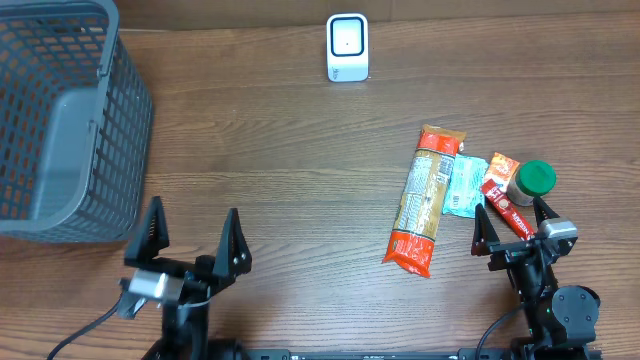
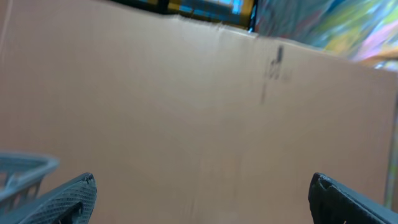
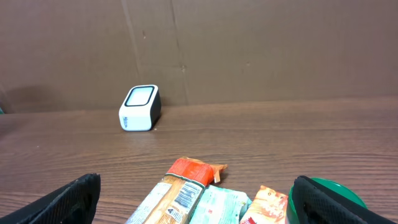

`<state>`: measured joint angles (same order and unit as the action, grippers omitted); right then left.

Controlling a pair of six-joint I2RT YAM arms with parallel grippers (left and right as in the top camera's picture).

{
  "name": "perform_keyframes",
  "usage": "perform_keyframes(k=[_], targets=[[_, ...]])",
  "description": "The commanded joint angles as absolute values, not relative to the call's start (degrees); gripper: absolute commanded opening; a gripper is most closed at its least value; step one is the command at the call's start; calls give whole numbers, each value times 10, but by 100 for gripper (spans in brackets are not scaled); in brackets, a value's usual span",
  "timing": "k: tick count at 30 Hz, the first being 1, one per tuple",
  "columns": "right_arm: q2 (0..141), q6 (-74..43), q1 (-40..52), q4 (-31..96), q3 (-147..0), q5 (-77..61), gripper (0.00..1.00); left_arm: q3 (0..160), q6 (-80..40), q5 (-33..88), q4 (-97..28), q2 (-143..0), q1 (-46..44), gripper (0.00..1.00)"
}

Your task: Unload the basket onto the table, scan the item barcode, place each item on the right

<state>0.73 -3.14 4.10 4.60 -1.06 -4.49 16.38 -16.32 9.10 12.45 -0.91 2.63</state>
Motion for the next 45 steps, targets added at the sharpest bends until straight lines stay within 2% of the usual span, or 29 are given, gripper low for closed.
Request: perform_keyframes(k=[1, 14, 21, 31, 45], targets=[[2, -29, 37, 44, -4, -46, 100, 121, -164, 58, 127, -2, 18, 100], [2, -29, 37, 44, -4, -46, 100, 2, -163, 40, 180, -2, 17, 100], [2, -29, 37, 44, -4, -46, 100, 3, -129, 40, 116, -2, 17, 99], [2, -29, 37, 44, -4, -46, 100, 3, -40, 40, -44, -2, 17, 100], [2, -29, 37, 44, -4, -46, 100, 3, -34, 40, -41, -3, 17, 99]])
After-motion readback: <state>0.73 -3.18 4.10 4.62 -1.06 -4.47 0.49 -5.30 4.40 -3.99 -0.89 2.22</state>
